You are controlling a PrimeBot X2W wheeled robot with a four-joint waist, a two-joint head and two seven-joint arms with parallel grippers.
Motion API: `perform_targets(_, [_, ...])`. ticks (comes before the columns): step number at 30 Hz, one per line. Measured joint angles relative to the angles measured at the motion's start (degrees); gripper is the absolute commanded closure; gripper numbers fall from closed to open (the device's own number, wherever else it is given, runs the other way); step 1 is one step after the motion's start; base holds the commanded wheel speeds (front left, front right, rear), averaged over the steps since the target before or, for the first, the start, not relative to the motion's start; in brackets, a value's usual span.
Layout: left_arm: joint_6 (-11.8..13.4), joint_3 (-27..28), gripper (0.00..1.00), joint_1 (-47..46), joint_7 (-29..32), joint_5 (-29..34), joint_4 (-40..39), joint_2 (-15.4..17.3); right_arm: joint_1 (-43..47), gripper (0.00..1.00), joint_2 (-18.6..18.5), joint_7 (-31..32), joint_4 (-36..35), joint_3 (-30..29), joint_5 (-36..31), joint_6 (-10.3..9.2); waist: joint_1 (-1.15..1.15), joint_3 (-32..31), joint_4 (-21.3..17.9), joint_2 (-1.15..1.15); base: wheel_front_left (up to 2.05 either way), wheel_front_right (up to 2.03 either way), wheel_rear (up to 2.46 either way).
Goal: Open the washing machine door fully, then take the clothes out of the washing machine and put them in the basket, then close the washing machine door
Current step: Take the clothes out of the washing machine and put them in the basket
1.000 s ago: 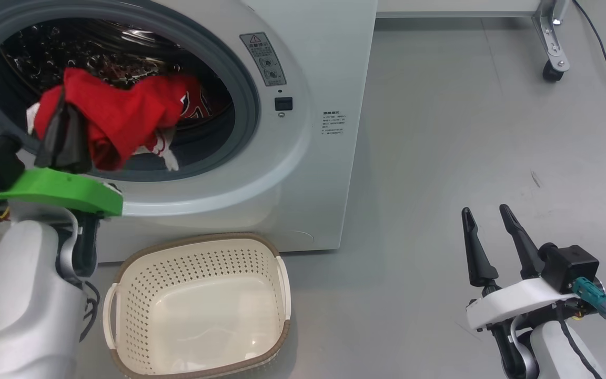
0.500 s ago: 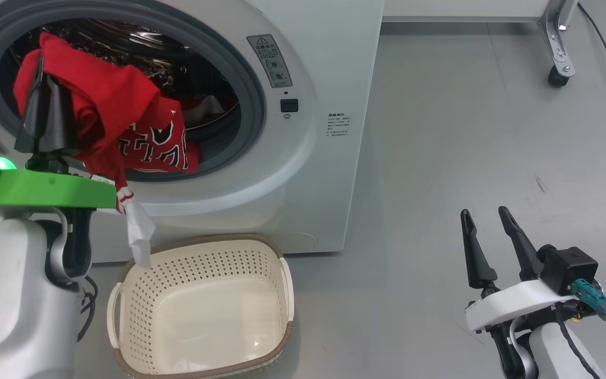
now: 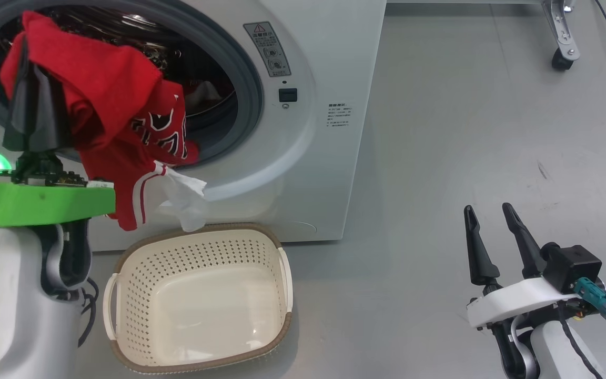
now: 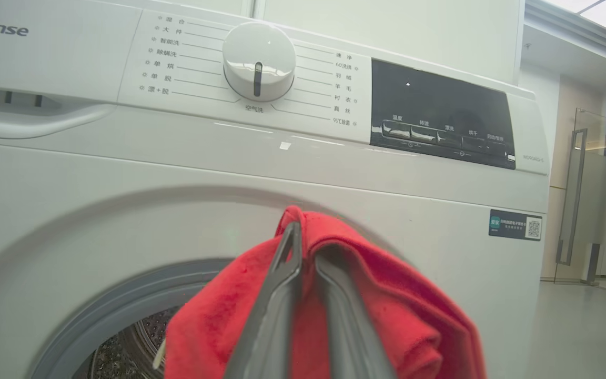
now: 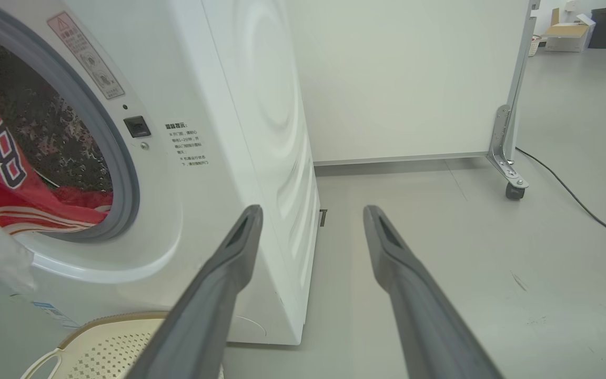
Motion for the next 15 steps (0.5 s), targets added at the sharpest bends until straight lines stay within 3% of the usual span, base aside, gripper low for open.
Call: perform_targets(15, [-0.01,-7.30,1.00,8.83,2.29,1.41,4.59,1.02,-0.34,0.00,0.05,0.00,-0.35,1.58,-0.01,0.00,0.00,2.04,-1.32,0.00,0.00,0.00,0.00])
